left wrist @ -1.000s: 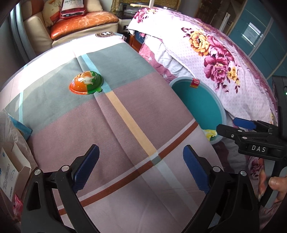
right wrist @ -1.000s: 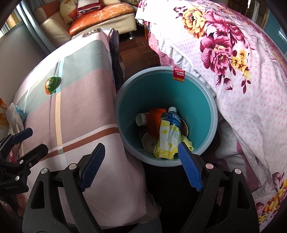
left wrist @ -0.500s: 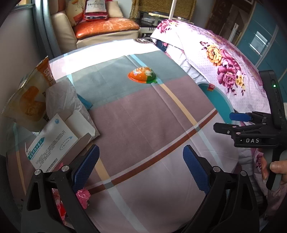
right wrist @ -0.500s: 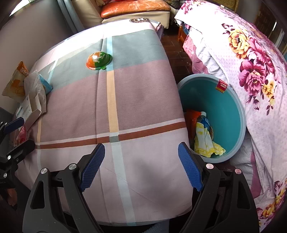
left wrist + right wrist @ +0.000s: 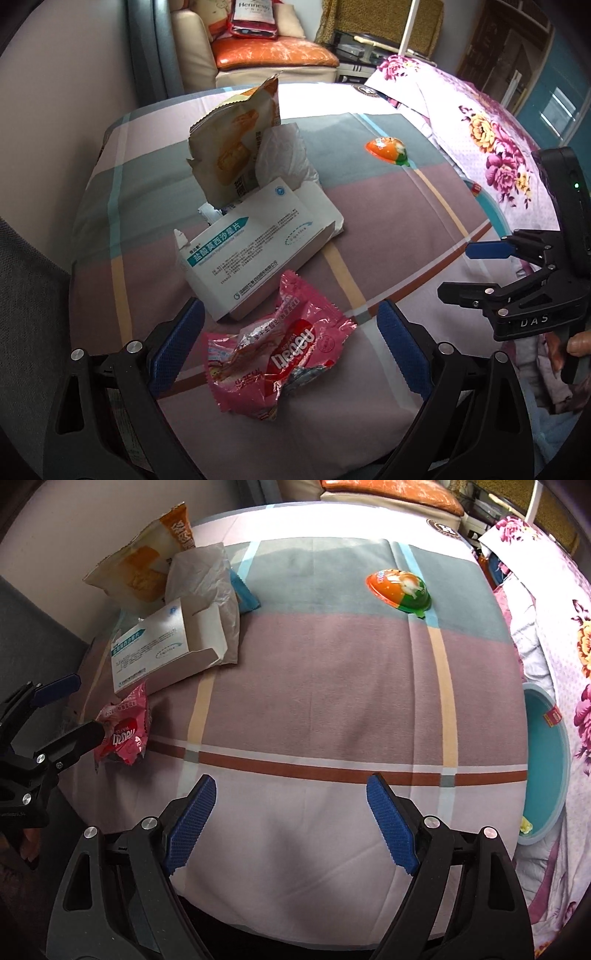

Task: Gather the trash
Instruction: 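Move both grippers back toward the pink Nabati pack and medicine box, then grasp pink Nabati wafer pack with right gripper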

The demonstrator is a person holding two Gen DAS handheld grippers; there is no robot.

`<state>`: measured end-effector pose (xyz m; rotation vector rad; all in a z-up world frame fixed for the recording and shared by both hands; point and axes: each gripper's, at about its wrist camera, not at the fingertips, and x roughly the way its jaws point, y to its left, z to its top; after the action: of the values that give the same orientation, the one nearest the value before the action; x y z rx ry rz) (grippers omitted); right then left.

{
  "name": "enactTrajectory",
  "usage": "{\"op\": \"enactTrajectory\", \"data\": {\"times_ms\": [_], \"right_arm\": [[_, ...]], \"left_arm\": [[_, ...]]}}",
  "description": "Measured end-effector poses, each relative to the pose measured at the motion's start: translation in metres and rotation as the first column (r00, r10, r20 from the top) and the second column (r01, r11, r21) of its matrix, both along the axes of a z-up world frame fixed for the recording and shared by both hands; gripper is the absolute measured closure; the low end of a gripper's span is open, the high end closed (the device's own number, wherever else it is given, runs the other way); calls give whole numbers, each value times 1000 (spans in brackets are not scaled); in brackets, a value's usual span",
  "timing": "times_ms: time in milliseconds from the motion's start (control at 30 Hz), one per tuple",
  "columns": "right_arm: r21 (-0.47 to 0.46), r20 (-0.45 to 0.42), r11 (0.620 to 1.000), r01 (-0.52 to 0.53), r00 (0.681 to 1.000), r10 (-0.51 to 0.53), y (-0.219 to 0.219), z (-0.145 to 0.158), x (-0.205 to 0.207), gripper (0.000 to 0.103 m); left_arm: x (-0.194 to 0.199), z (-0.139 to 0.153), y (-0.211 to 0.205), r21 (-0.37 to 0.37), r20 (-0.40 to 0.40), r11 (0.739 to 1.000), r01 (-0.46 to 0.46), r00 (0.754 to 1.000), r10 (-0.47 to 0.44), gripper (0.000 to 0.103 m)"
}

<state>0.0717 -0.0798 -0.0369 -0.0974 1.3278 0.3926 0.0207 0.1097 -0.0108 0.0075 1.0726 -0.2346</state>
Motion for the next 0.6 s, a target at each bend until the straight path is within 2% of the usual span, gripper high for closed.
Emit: {"op": "enactTrajectory", "data": {"times_ms": [300,400,467,567,600], "right_arm": [[60,-46,989,-133,990,136,68,-8,1,23],[93,-55,984,-155,985,161,85,-15,5,23],[115,-57,979,-168,983,176,95,-18,5,28],[142,-72,973,-181,979,193,105,-24,10,41],[155,-80,971,-180,978,194,107,-27,12,49]], "left_arm": [[-9,-17,40,103,-28,994,-24,999,27,9],[-8,-21,54,101,-41,994,-48,998,53,9],[-8,-23,62,99,-45,993,-64,997,68,9],[-6,-24,71,99,-48,992,-82,995,87,9],[-5,-25,74,98,-50,991,-88,994,93,9]]}}
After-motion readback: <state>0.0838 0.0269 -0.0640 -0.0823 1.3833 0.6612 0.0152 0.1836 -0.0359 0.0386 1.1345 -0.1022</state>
